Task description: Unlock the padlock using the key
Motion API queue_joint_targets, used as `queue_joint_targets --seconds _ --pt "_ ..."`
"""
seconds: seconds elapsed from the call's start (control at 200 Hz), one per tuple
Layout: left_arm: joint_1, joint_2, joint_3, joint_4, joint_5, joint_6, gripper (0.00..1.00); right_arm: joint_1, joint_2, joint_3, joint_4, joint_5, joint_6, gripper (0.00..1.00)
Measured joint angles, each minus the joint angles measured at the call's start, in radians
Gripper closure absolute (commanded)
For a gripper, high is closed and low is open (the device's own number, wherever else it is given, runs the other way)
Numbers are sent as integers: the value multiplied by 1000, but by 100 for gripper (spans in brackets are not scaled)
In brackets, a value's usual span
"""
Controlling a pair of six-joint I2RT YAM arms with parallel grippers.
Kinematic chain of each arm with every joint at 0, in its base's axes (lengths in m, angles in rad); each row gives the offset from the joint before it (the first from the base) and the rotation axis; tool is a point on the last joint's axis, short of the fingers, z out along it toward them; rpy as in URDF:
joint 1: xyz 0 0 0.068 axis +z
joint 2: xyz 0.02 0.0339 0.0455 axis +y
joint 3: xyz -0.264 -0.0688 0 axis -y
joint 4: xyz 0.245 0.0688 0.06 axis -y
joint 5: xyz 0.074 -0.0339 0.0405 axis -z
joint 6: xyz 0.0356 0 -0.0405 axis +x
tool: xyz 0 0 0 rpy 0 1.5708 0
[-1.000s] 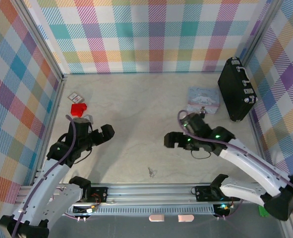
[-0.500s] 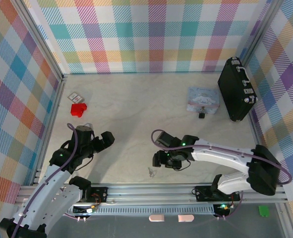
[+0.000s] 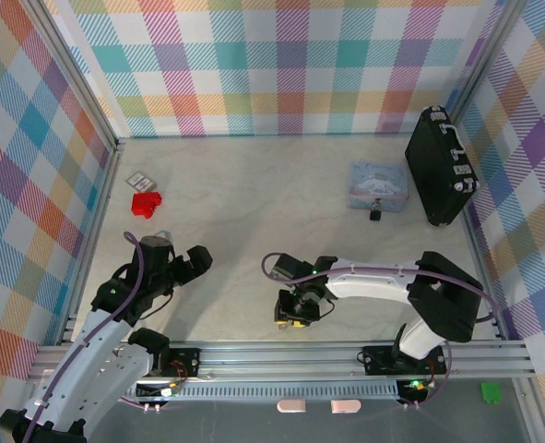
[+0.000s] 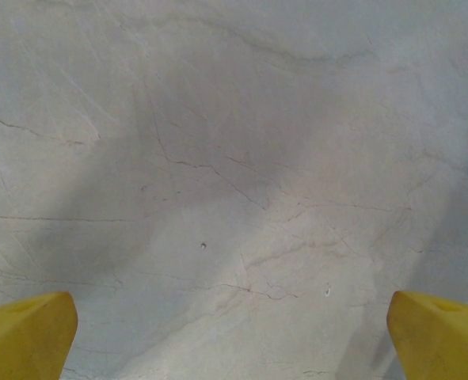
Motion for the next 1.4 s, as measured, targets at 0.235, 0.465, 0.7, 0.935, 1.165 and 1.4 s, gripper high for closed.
queue_joint_targets --seconds 0.235,0.465,0.7,0.935,1.165,1.4 --pt "0 -1 -3 0 0 12 0 2 34 9 27 -30 7 72" --pt "0 -12 -4 0 -1 14 0 5 70 13 38 -42 6 73" --pt "0 -25 -5 0 -1 14 0 5 85 24 39 -42 5 74" --pt "0 -25 -5 0 -1 14 0 5 121 61 23 -40 -18 78" --pt "0 -24 -5 0 -7 14 0 5 132 79 -3 -28 -39 91" --pt "0 0 -5 3 -6 14 0 13 117 84 -17 24 -56 100"
